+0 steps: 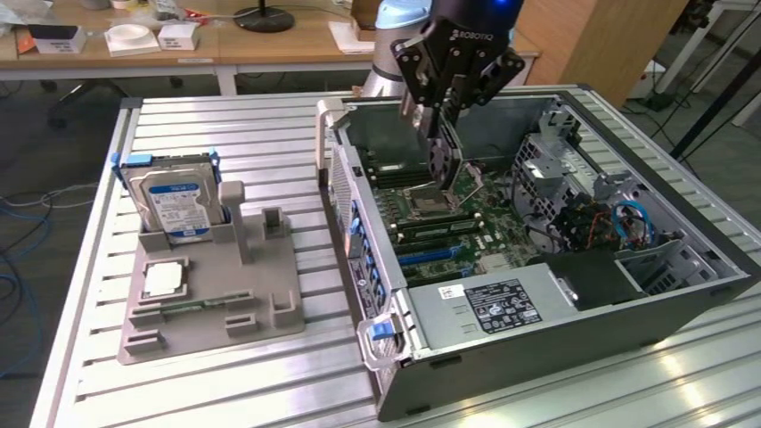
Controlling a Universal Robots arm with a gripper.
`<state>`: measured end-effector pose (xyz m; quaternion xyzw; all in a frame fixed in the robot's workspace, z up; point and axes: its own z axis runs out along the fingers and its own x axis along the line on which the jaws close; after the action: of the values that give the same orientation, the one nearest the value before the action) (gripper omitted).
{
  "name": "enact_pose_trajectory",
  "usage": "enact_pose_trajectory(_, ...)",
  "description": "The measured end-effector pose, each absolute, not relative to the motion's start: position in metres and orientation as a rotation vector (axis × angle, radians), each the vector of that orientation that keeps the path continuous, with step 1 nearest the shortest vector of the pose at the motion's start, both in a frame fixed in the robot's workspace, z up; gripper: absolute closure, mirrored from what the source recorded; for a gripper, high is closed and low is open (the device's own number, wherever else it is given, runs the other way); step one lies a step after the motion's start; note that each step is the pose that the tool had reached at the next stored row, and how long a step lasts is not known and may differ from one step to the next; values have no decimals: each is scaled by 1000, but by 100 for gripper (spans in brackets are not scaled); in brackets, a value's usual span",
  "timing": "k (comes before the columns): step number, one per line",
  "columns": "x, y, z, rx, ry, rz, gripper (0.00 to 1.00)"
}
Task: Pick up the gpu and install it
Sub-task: 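Pick up the gpu and move the gpu toward the slot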
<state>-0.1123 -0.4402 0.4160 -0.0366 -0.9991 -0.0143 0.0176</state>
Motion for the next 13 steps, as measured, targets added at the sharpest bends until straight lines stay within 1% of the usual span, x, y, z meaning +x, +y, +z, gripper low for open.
enact_pose_trajectory(13,-102,-440,416,-114,-3104,-44,74)
